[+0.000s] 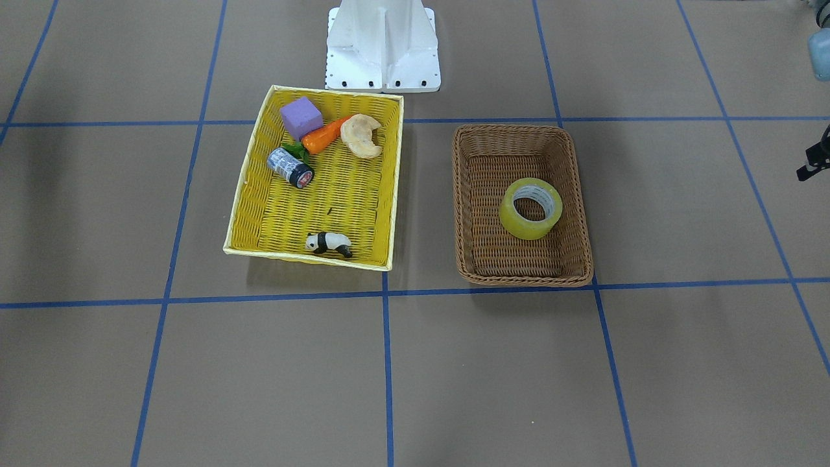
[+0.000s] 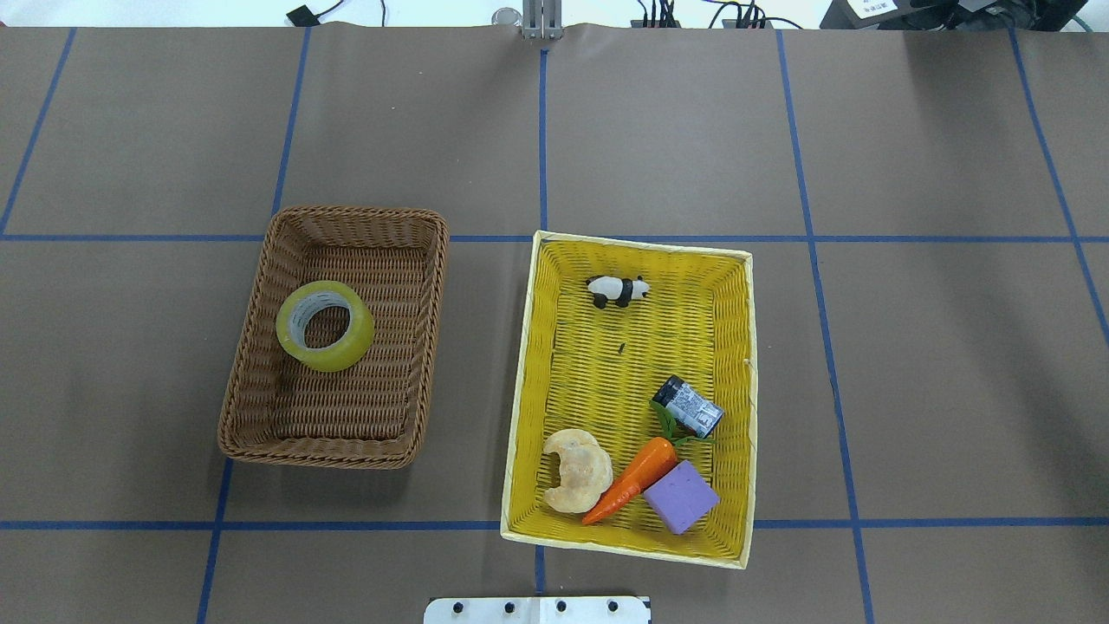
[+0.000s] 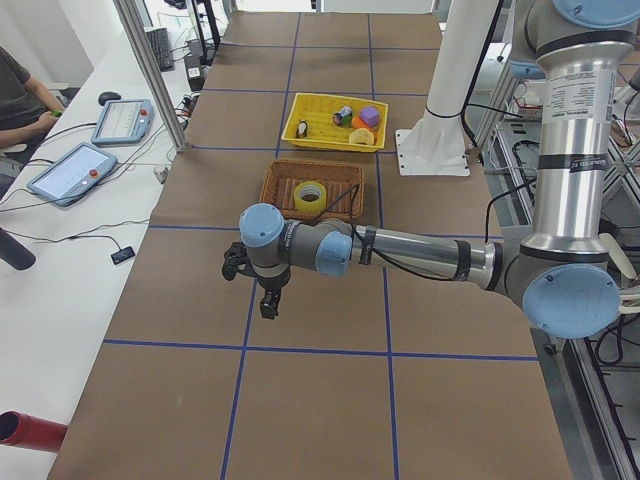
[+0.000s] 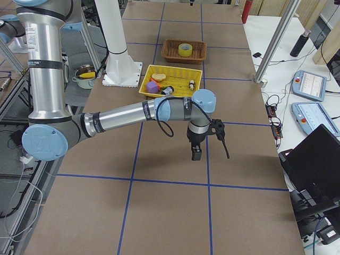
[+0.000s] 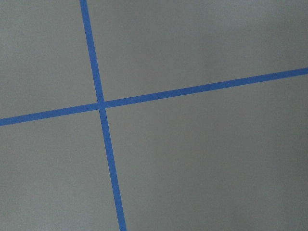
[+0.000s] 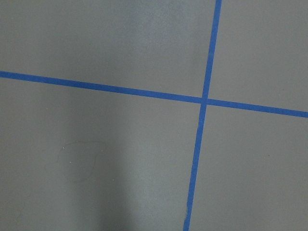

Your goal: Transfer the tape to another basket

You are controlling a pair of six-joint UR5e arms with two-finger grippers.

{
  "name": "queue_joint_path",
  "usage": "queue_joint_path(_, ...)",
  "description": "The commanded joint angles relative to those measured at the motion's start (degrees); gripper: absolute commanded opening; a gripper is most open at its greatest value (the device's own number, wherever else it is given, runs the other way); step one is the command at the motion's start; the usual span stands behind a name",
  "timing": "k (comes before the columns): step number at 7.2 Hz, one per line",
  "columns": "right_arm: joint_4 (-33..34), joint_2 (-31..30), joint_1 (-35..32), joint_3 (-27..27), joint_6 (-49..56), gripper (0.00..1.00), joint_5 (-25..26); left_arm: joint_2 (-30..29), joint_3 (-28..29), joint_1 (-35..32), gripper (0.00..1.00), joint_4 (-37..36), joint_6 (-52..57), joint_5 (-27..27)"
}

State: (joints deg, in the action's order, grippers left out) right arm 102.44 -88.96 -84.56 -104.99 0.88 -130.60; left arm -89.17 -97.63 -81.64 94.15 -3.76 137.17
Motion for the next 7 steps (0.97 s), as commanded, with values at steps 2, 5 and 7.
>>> queue_joint_path(2,-0.05,0.11,0.1,-0.04,-0.09,1.0,-0.45,-0.13,-0.11,-0.01,0.98,0.07,0.07,-0.06)
queue_joint_path(5,-0.05,0.28,0.1,-0.48,-0.18,1.0,-0.62,-0.13,-0.19,-0.1,0.98,0.25,0.16,0.03)
queue_joint_path(7,-0.14,0.28,0.1,-0.57,-0.18,1.0,-0.62,0.05,0.07,-0.1,0.98,0.42,0.24,0.03)
